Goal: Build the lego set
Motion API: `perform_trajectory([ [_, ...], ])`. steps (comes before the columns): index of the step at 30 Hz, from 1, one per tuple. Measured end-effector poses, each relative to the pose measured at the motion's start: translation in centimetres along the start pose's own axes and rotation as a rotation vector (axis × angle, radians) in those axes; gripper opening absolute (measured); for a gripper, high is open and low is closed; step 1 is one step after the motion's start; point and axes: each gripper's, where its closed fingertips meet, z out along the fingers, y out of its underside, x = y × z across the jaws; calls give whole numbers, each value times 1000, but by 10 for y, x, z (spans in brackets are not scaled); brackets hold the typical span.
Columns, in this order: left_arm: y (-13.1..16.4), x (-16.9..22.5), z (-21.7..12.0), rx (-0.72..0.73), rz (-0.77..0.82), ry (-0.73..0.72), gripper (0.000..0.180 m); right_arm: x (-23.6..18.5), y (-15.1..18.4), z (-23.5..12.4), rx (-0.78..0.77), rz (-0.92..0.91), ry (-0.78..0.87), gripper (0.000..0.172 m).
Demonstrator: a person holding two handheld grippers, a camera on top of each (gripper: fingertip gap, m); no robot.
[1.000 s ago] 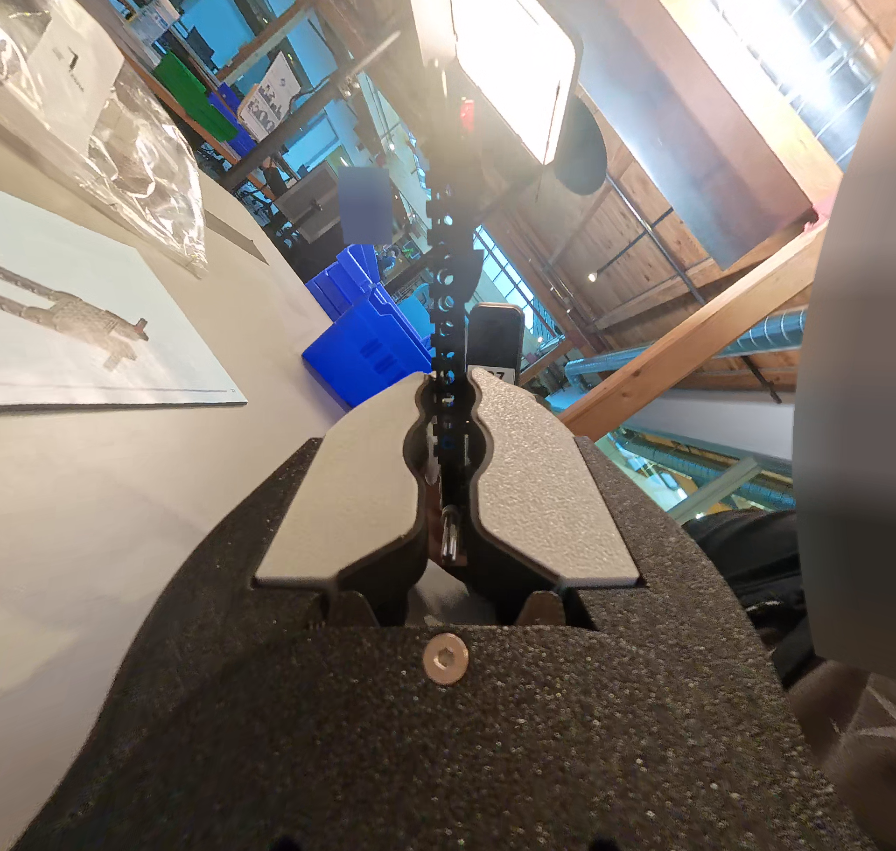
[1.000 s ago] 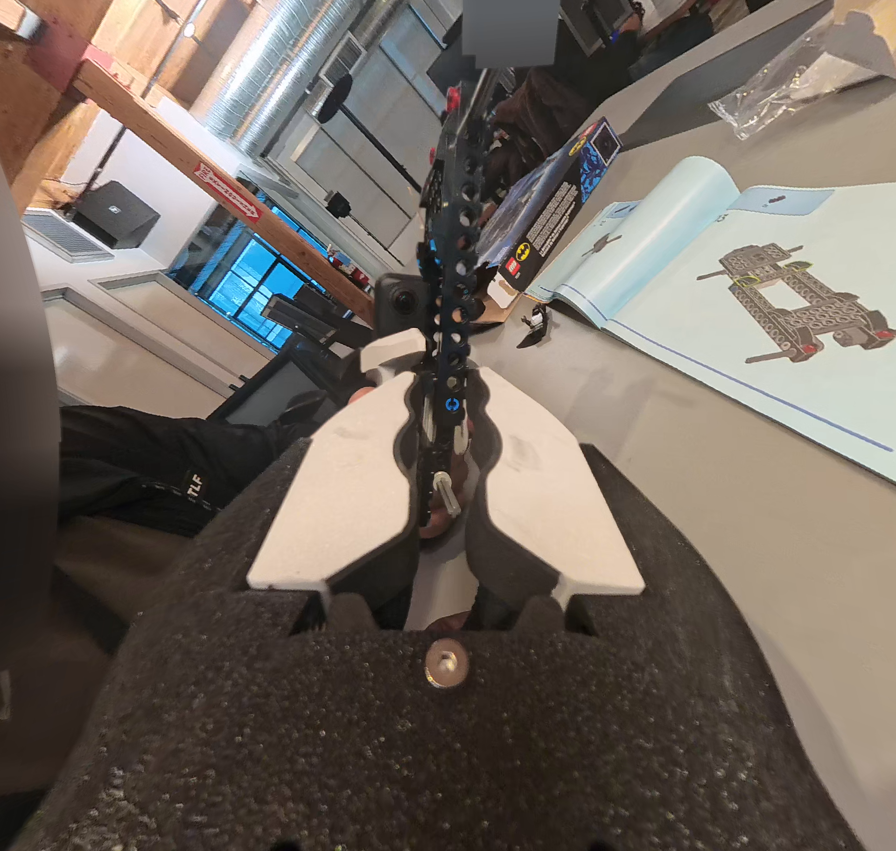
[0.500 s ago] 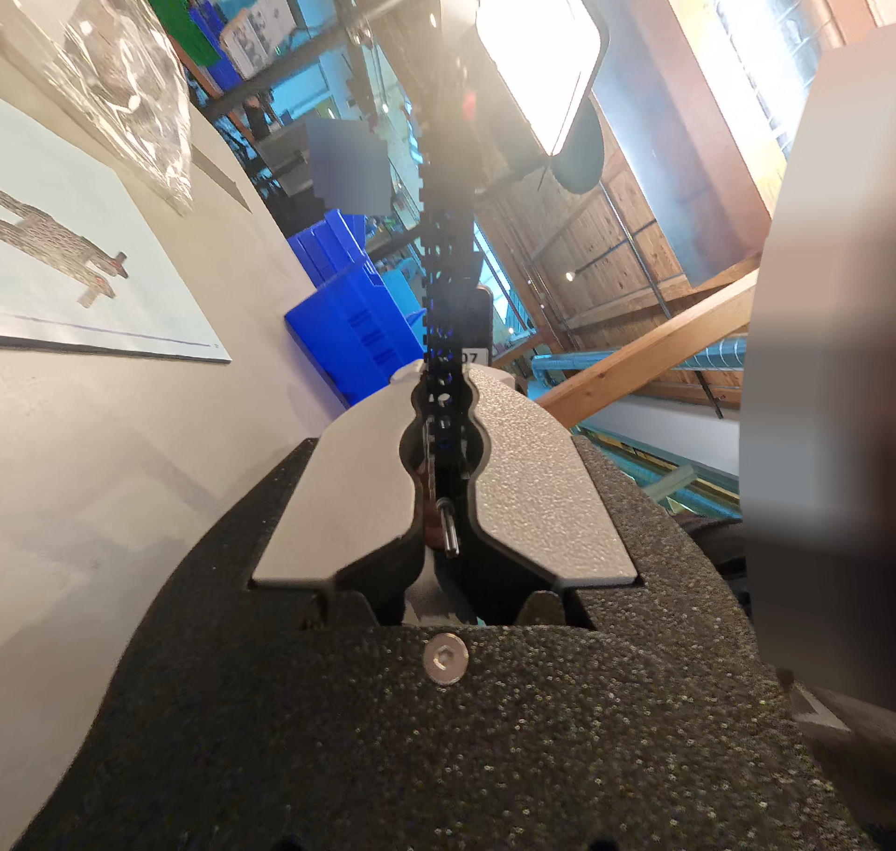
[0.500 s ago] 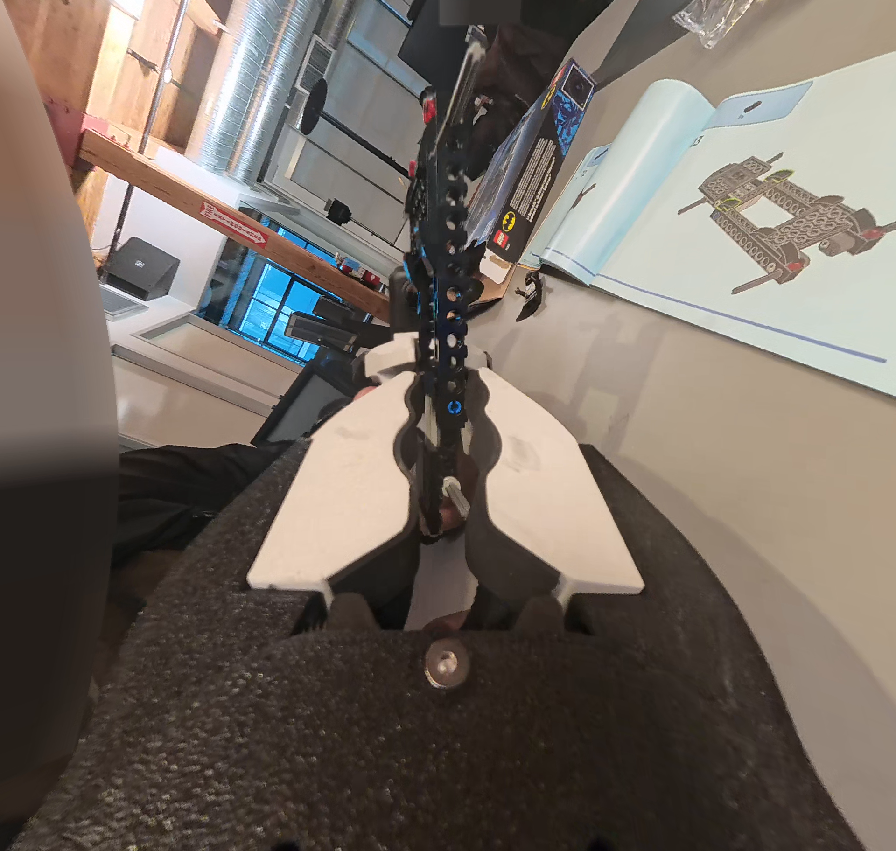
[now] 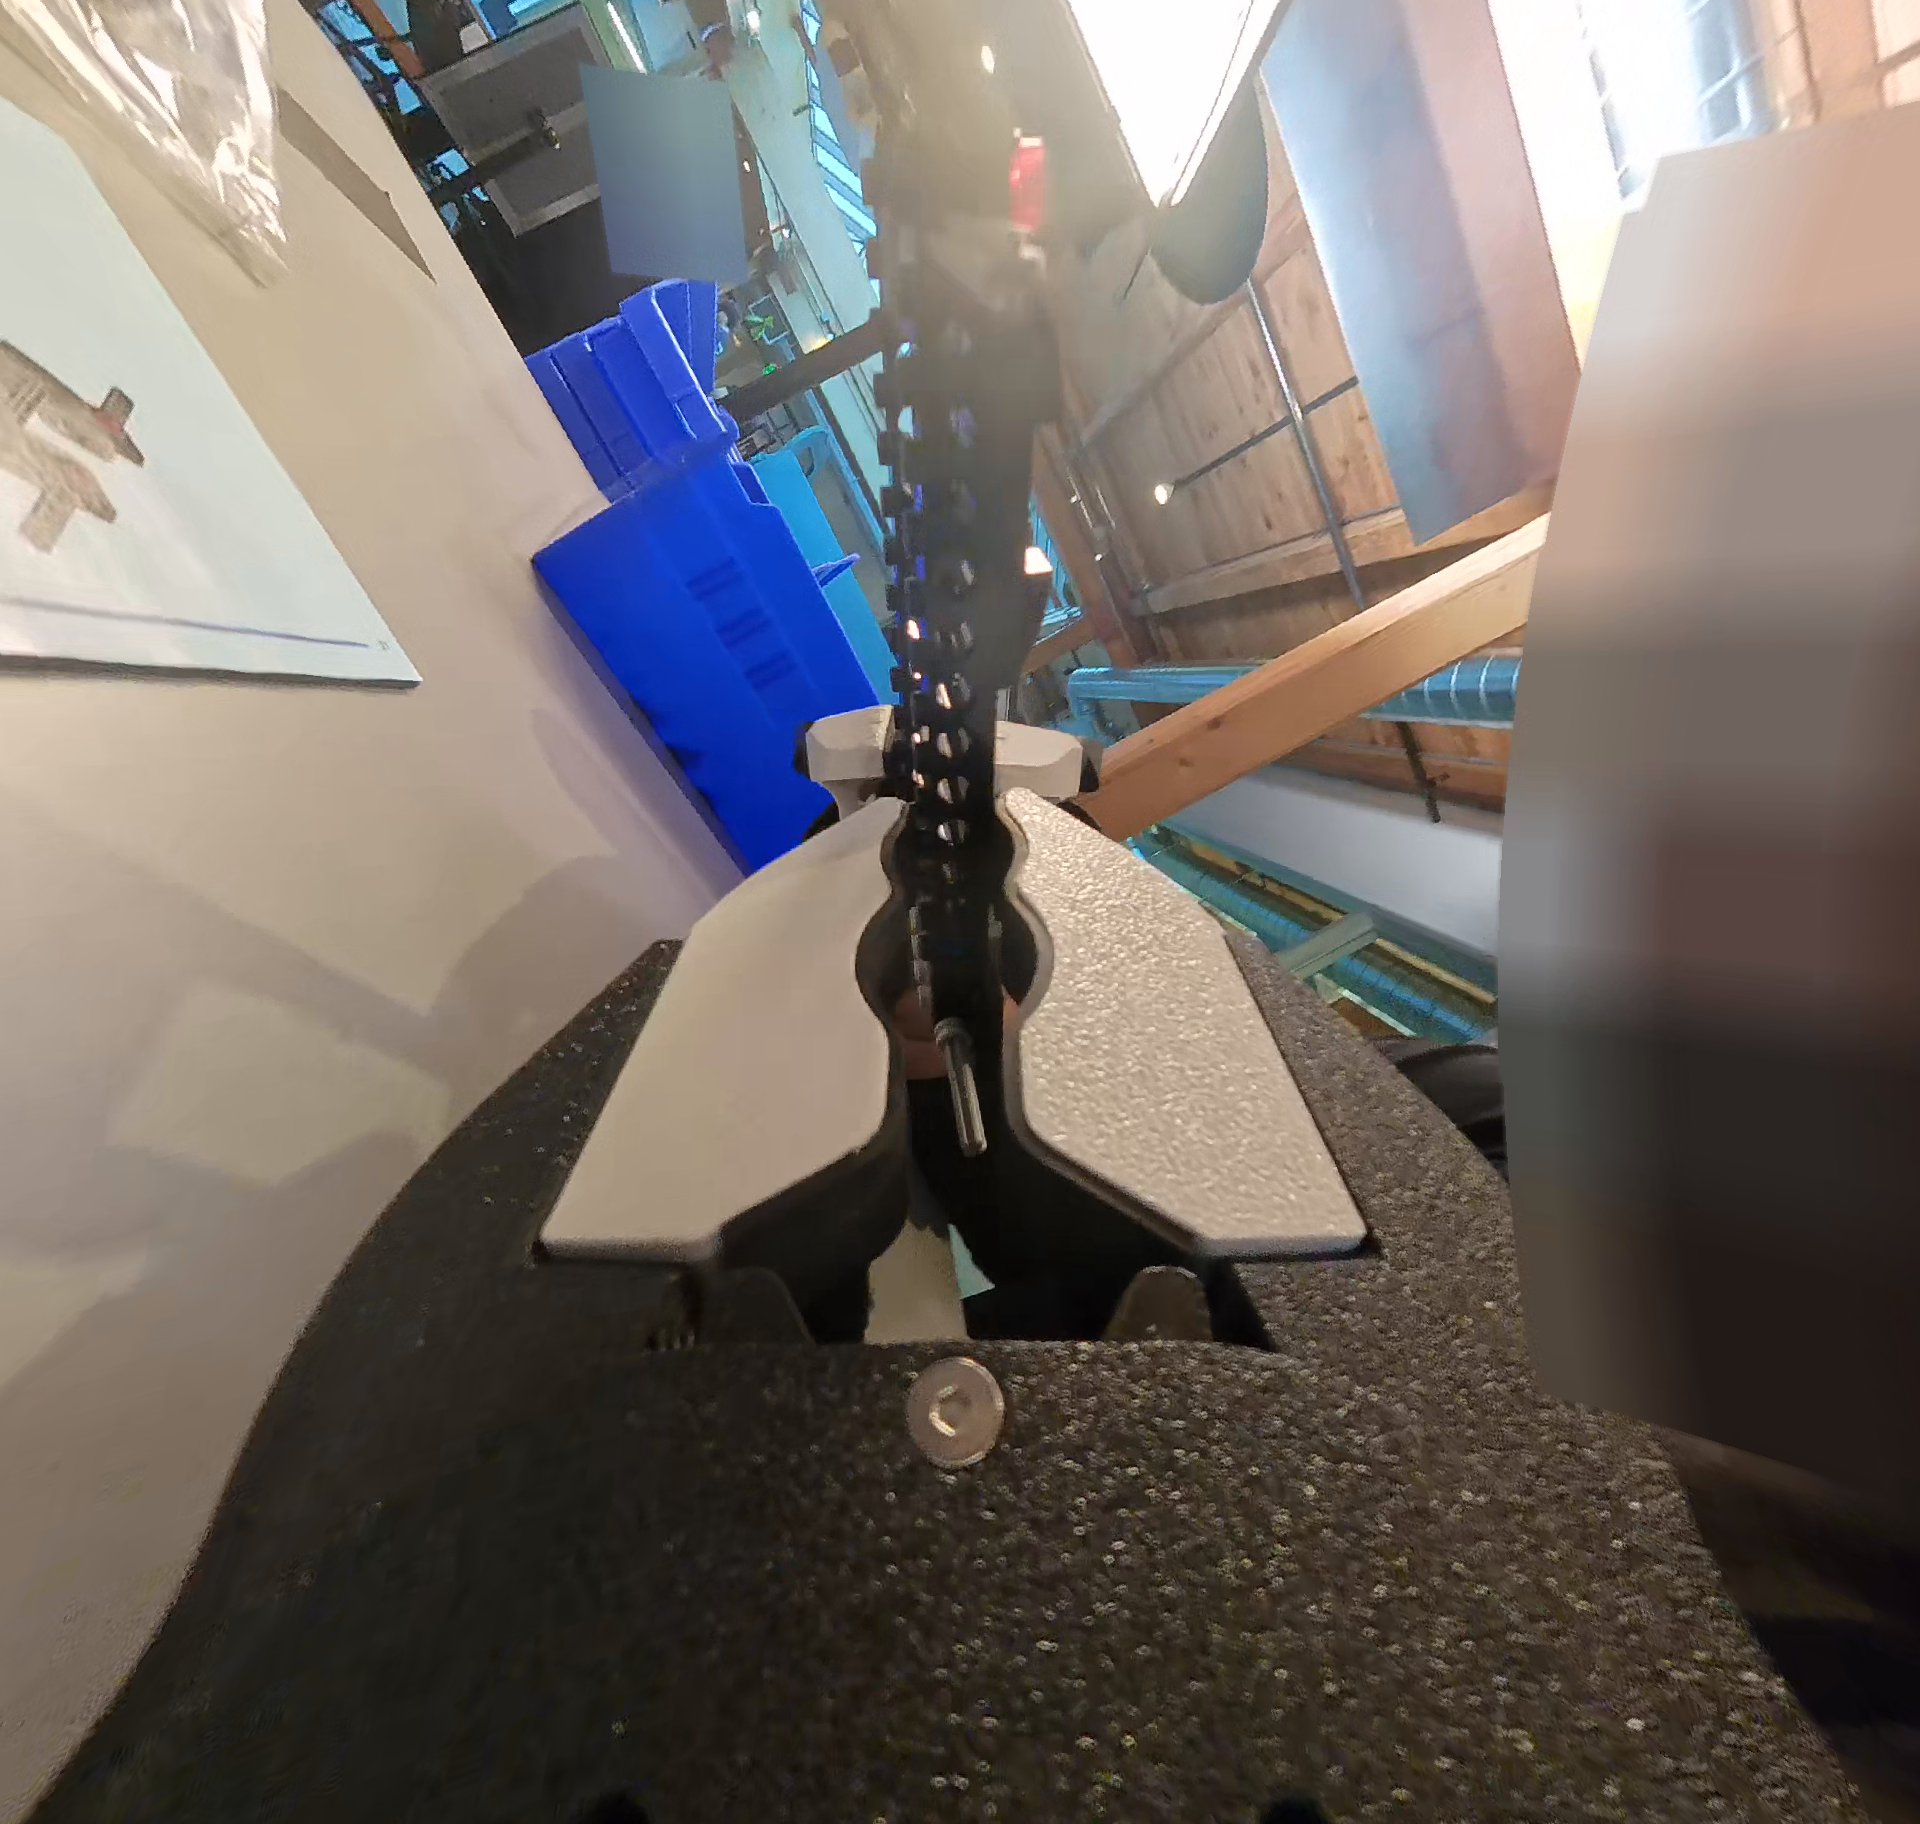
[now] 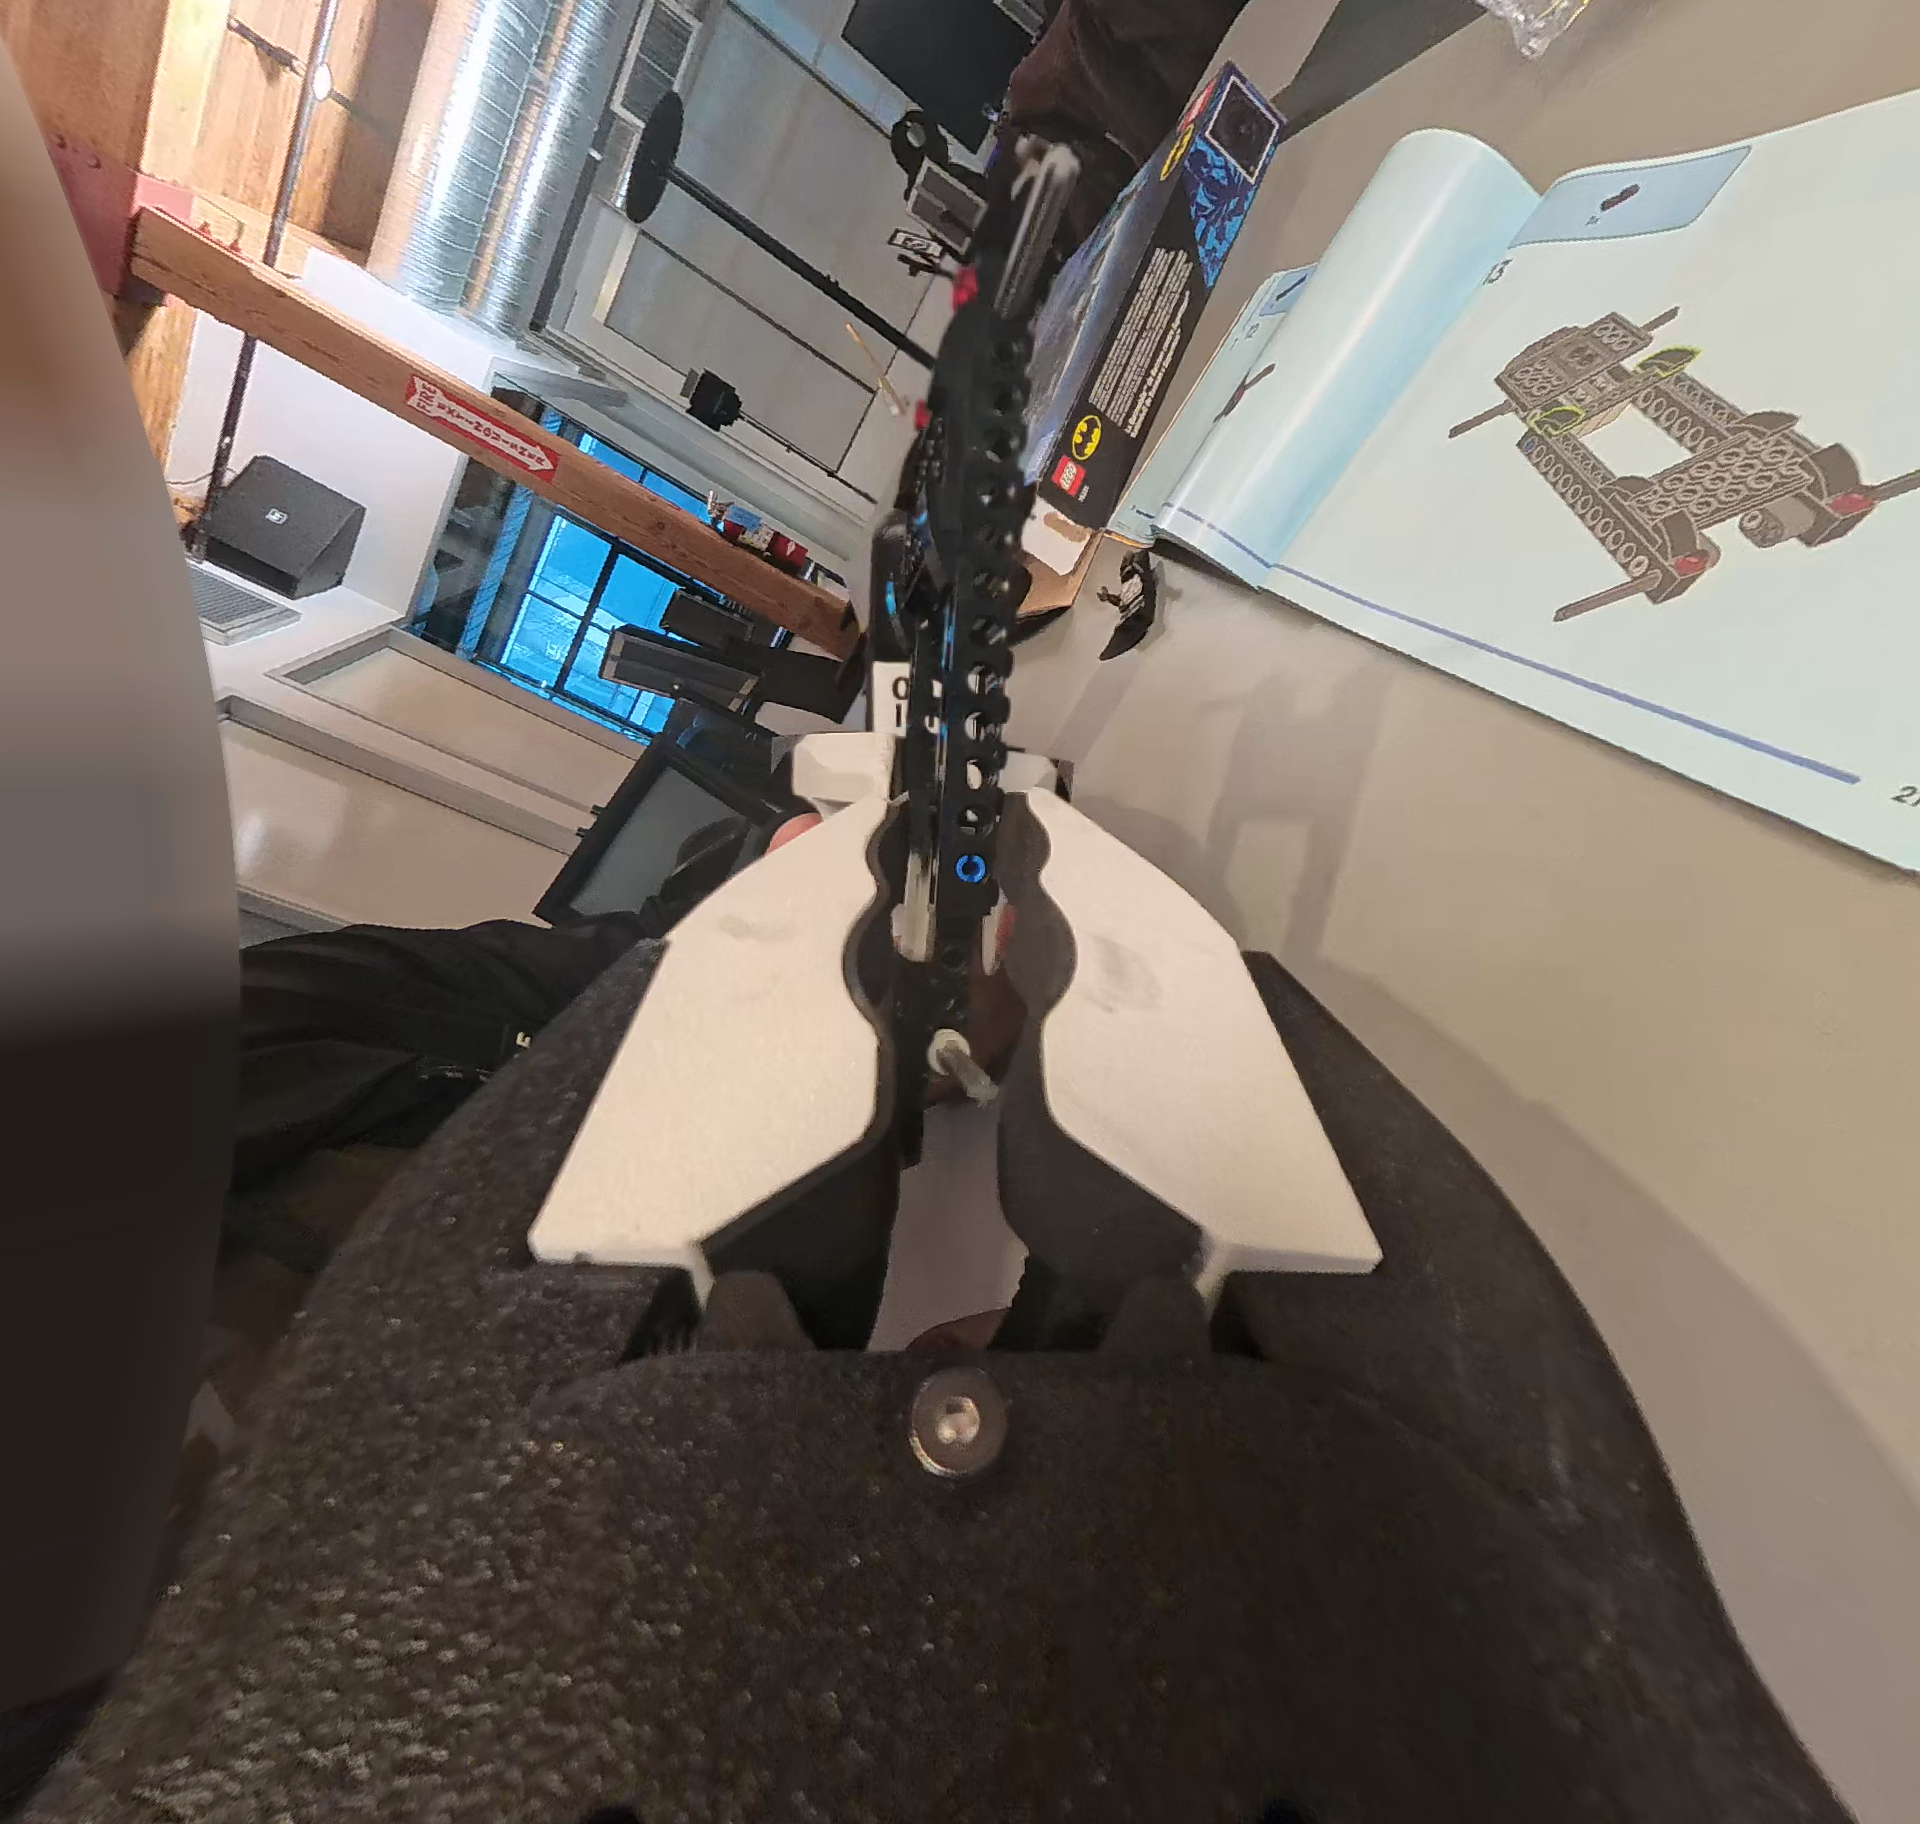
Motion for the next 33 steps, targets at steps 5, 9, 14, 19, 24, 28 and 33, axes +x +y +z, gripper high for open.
perform_trajectory([
  [5,-1,-4,-1,60,-130,25,12,3,1,0,-5,-2,31,19],
  [9,1,-5,0,64,-129,17,12,3,3,1,-19,-4,34,23],
  [14,-2,-5,-2,79,-69,-19,12,3,5,2,-26,3,35,25],
  [19,-1,-4,-3,91,-50,-29,12,2,4,0,-17,5,21,24],
  [24,1,-2,-3,95,-34,-31,12,2,6,-2,-32,0,18,23],
  [28,5,-1,-3,89,8,-51,12,0,6,-4,-34,8,-1,22],
  [33,8,0,-2,76,21,-52,12,-1,9,-5,-52,6,-9,19],
])
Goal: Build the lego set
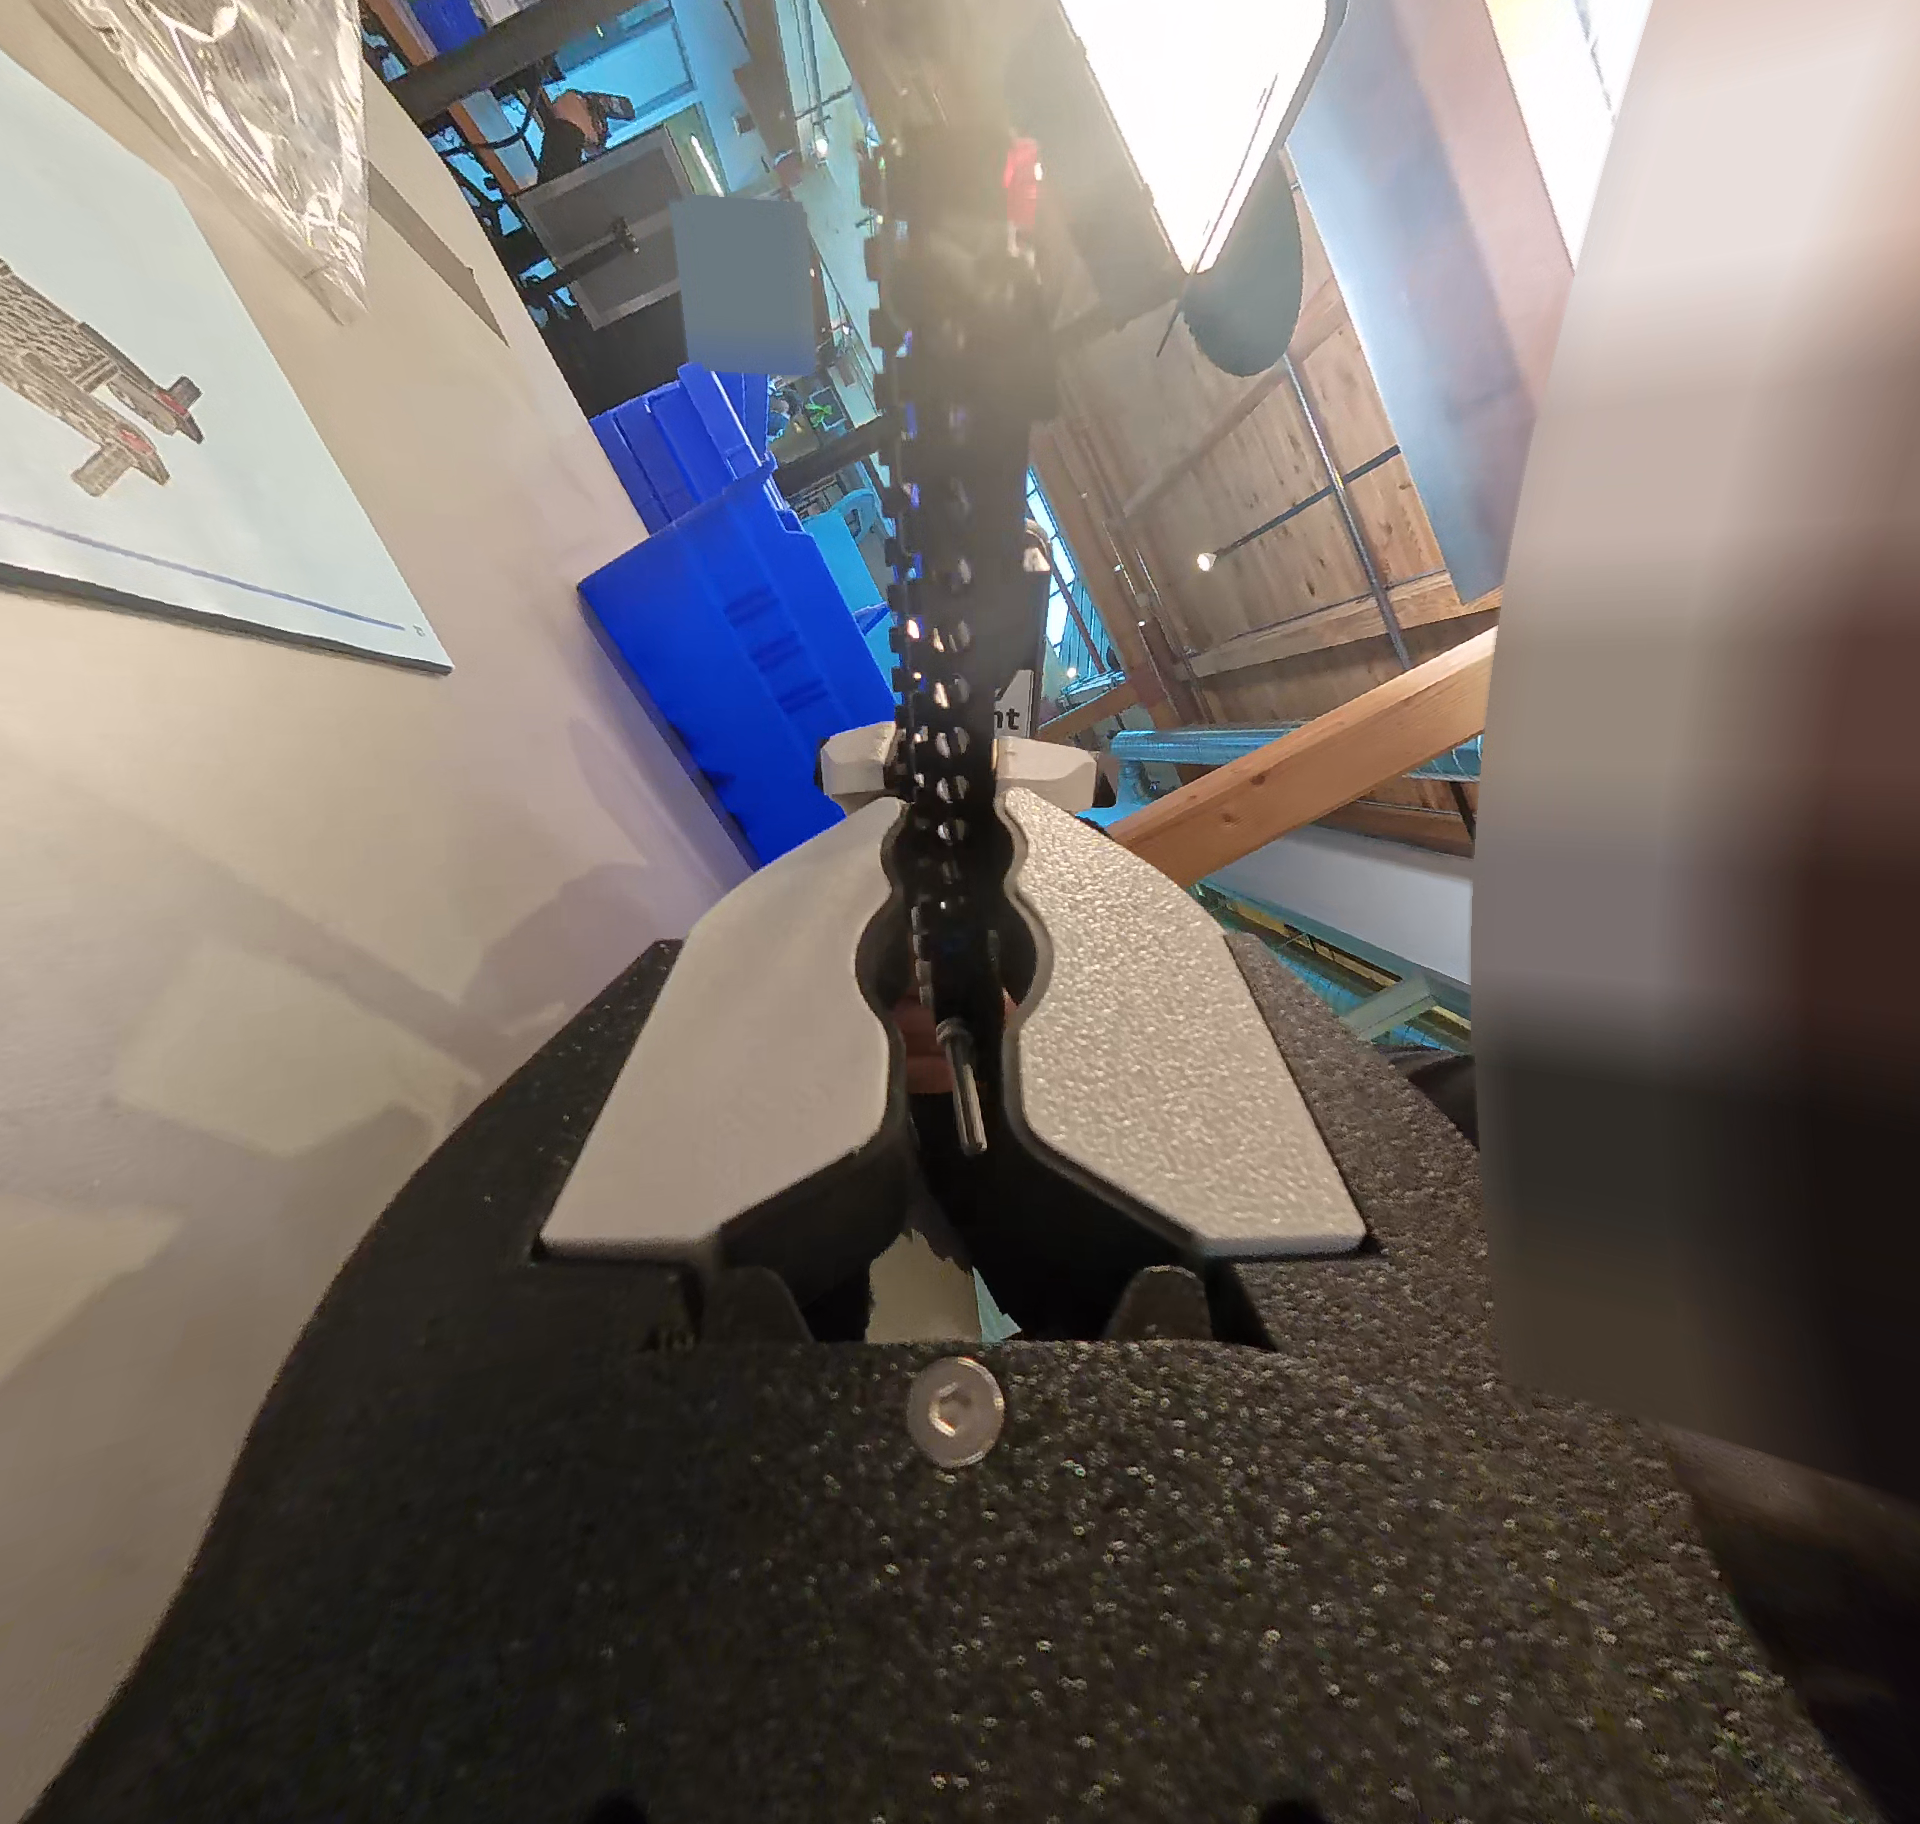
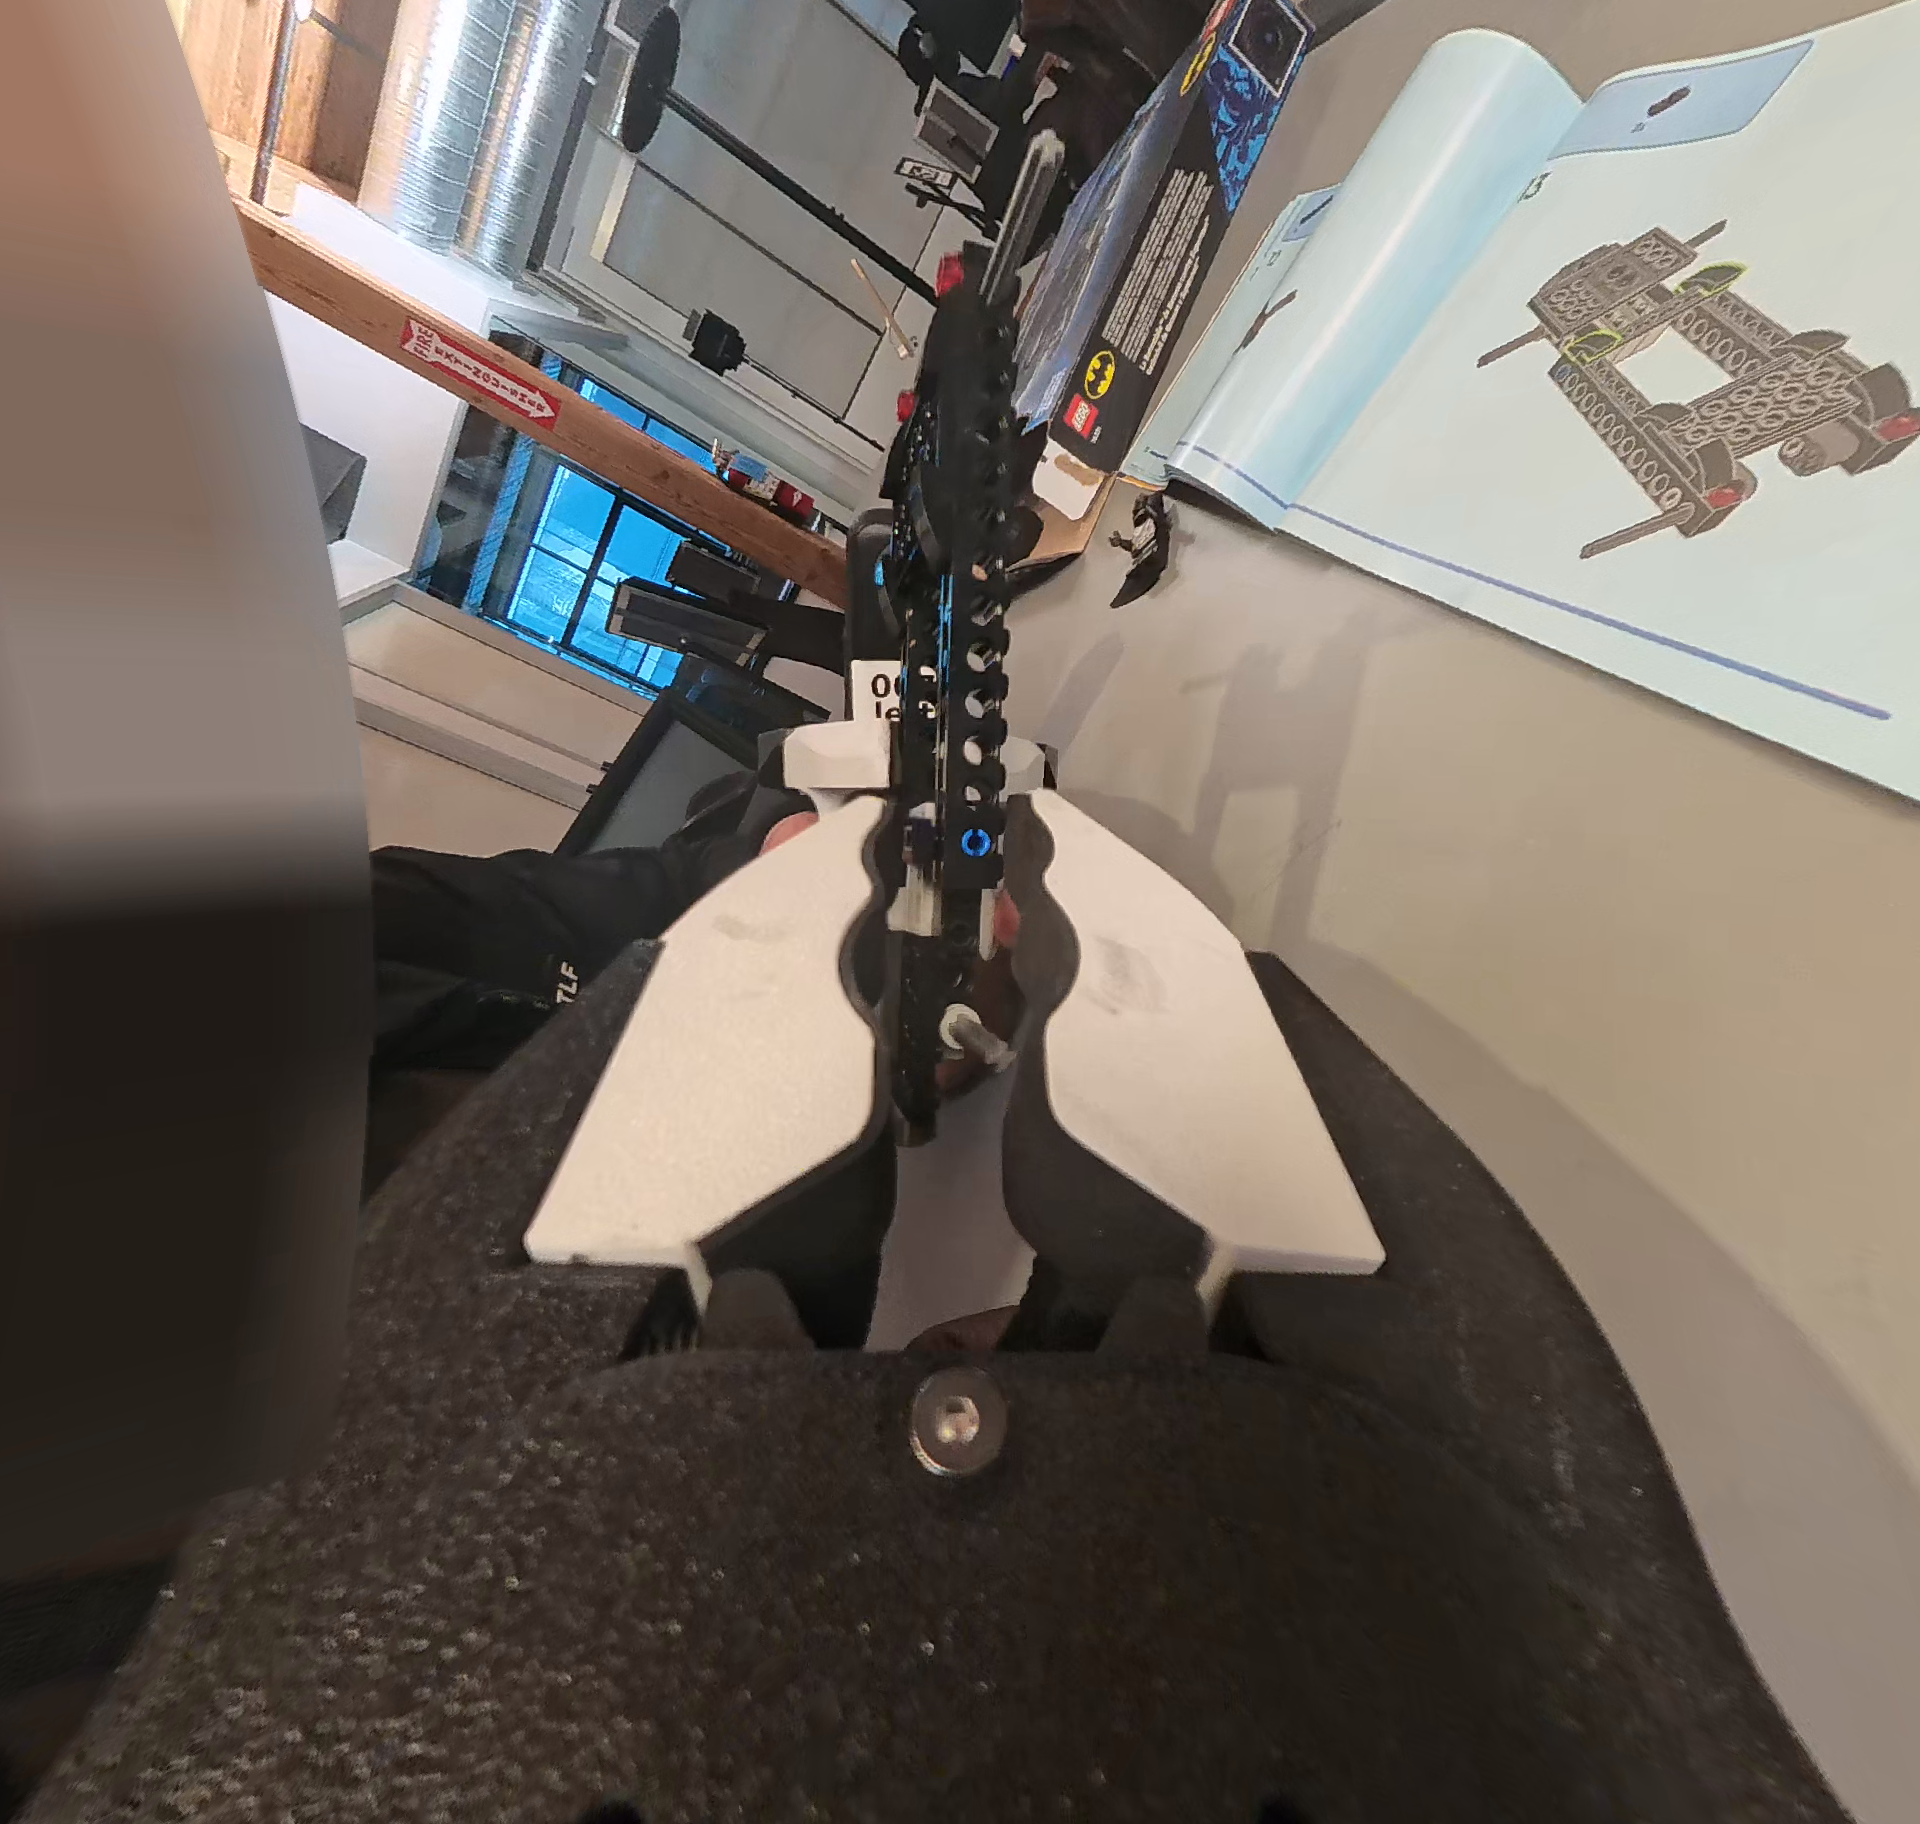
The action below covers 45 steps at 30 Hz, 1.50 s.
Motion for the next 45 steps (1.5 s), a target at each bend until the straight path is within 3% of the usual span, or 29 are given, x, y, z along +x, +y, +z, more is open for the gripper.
perform_trajectory([
  [12,2,-8,-1,16,-142,1,12,8,0,1,10,3,42,19],
  [19,6,-13,-1,20,-230,-3,12,9,-1,1,10,2,58,27],
  [25,7,-16,-1,21,-261,-18,12,4,-1,-3,-30,-56,50,32],
  [33,7,-16,-1,18,-258,-22,12,17,13,-5,-165,-258,237,39],
  [45,10,-17,0,3,-253,-33,12,18,18,2,-178,-274,239,39],
])
